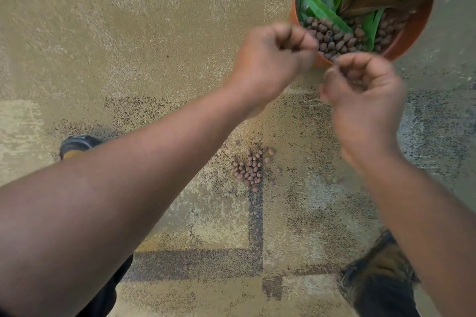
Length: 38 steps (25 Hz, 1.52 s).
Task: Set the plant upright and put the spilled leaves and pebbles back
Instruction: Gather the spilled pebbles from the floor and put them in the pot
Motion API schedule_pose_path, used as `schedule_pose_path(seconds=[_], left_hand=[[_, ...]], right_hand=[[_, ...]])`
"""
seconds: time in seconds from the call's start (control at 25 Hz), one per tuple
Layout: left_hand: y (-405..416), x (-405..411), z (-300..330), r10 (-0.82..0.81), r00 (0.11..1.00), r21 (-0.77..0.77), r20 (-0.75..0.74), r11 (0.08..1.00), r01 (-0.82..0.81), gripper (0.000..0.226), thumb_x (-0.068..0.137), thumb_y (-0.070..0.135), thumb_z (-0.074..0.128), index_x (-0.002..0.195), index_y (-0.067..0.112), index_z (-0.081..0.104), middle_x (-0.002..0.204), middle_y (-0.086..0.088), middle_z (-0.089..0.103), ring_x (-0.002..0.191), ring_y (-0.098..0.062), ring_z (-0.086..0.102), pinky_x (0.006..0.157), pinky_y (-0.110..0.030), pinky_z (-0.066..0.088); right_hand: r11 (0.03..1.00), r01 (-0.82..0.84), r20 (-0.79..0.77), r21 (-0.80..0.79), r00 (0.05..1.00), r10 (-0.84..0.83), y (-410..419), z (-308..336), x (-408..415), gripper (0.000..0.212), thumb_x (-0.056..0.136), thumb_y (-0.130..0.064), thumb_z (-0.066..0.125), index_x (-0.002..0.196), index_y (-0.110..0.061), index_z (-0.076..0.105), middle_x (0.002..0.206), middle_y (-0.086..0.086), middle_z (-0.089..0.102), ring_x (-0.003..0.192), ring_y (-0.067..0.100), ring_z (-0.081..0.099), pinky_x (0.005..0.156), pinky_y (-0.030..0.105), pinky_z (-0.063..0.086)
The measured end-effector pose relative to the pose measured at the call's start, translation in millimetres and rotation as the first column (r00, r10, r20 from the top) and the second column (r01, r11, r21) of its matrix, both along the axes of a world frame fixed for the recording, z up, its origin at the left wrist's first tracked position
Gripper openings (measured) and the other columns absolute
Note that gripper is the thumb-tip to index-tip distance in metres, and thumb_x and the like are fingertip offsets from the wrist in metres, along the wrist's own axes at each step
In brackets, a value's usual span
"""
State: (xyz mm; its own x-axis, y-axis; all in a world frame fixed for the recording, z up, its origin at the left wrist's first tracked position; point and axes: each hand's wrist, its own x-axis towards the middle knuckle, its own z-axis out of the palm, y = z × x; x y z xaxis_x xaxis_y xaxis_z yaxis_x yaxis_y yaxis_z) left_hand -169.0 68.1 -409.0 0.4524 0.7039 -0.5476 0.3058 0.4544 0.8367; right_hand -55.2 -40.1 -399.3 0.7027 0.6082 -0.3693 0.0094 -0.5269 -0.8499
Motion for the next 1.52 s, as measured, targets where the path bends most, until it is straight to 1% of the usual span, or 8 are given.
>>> schedule_pose_path(seconds=[0.32, 0.48, 0.68, 0.76, 0.84, 1.04, 1.24, 1.52], left_hand=[[37.4, 49.8, 5.7, -0.233, 0.933, 0.313, -0.276, 0.895, 0.317, 0.024, 0.089, -0.005, 0.060, 0.099, 0.011, 0.075, 0.098, 0.002, 0.073, 0.090, -0.010, 0.070, 0.079, -0.028, 0.059], [32.2, 45.2, 7.1, -0.237, 0.938, 0.434, -0.254, 0.838, 0.330, 0.028, 0.083, -0.007, 0.055, 0.090, 0.010, 0.076, 0.095, 0.003, 0.073, 0.093, -0.011, 0.067, 0.081, -0.030, 0.058], [-5.9, -0.5, -31.9, 0.030, 0.978, 0.552, -0.207, 0.829, 0.091, 0.024, 0.083, -0.008, 0.050, 0.092, 0.002, 0.070, 0.097, -0.008, 0.068, 0.092, -0.024, 0.063, 0.079, -0.039, 0.056], [-33.8, -31.5, -58.0, -0.277, 0.850, 0.265, -0.448, 0.867, 0.422, 0.035, 0.091, -0.003, 0.055, 0.118, 0.015, 0.069, 0.123, -0.001, 0.062, 0.111, -0.017, 0.062, 0.086, -0.019, 0.056], [-65.8, -66.0, -82.2, -0.602, 0.608, 0.022, -0.517, 0.701, 0.713, 0.050, 0.090, 0.001, 0.062, 0.133, 0.026, 0.059, 0.136, 0.006, 0.050, 0.124, -0.017, 0.053, 0.095, -0.015, 0.051], [-110.4, -106.3, -104.8, -0.666, 0.310, -0.060, -0.679, 0.471, 0.880, 0.069, 0.081, 0.021, 0.078, 0.137, 0.035, 0.039, 0.136, 0.001, 0.031, 0.124, -0.023, 0.034, 0.090, -0.040, 0.059], [-118.3, -99.5, -105.7, -0.630, 0.453, 0.028, -0.631, 0.564, 0.825, 0.037, 0.093, 0.020, 0.069, 0.124, 0.030, 0.052, 0.117, 0.002, 0.047, 0.106, -0.017, 0.044, 0.092, -0.036, 0.054], [-117.8, -101.1, -102.2, -0.558, 0.626, 0.059, -0.545, 0.719, 0.692, 0.014, 0.100, 0.009, 0.061, 0.103, 0.018, 0.070, 0.099, 0.006, 0.056, 0.088, -0.016, 0.064, 0.070, -0.023, 0.057]], right_hand=[[0.994, 0.111, -0.190, 0.001, 0.976, -0.109, 31.7, -4.0, 31.6, 0.018, 0.093, -0.004, 0.072, 0.104, -0.016, 0.064, 0.090, -0.003, 0.068, 0.076, 0.009, 0.072, 0.079, 0.033, 0.064], [0.994, 0.112, -0.061, 0.016, 0.992, -0.111, 23.7, -6.4, 28.3, 0.023, 0.088, -0.002, 0.067, 0.102, -0.020, 0.065, 0.100, 0.005, 0.071, 0.078, 0.022, 0.074, 0.072, 0.037, 0.064], [0.893, -0.367, 0.004, -0.262, 0.925, 0.381, -23.5, -37.5, -1.6, 0.023, 0.092, -0.009, 0.069, 0.096, -0.032, 0.066, 0.091, -0.013, 0.068, 0.072, -0.003, 0.064, 0.061, 0.019, 0.054], [0.653, -0.578, -0.227, -0.490, 0.807, 0.545, -51.0, -58.5, -18.6, 0.030, 0.092, -0.016, 0.072, 0.119, -0.026, 0.064, 0.108, -0.011, 0.064, 0.085, 0.005, 0.065, 0.070, 0.026, 0.058], [0.484, -0.673, -0.362, -0.559, 0.724, 0.587, -75.1, -76.2, -41.7, 0.062, 0.088, -0.016, 0.076, 0.143, -0.024, 0.050, 0.132, -0.007, 0.052, 0.103, 0.014, 0.064, 0.088, 0.035, 0.061], [0.469, -0.649, -0.210, -0.599, 0.693, 0.690, -95.5, -107.0, -79.5, 0.060, 0.087, -0.017, 0.077, 0.140, -0.023, 0.048, 0.131, 0.000, 0.042, 0.110, 0.015, 0.059, 0.100, 0.038, 0.057], [0.443, -0.668, -0.182, -0.598, 0.652, 0.737, -88.4, -116.0, -95.5, 0.026, 0.097, -0.016, 0.065, 0.122, -0.016, 0.056, 0.126, 0.007, 0.050, 0.103, 0.022, 0.064, 0.091, 0.040, 0.062], [0.662, -0.480, -0.270, -0.576, 0.876, 0.400, -83.0, -116.3, -97.1, 0.012, 0.101, -0.009, 0.061, 0.089, -0.010, 0.063, 0.105, 0.001, 0.055, 0.077, 0.024, 0.067, 0.050, 0.038, 0.063]])
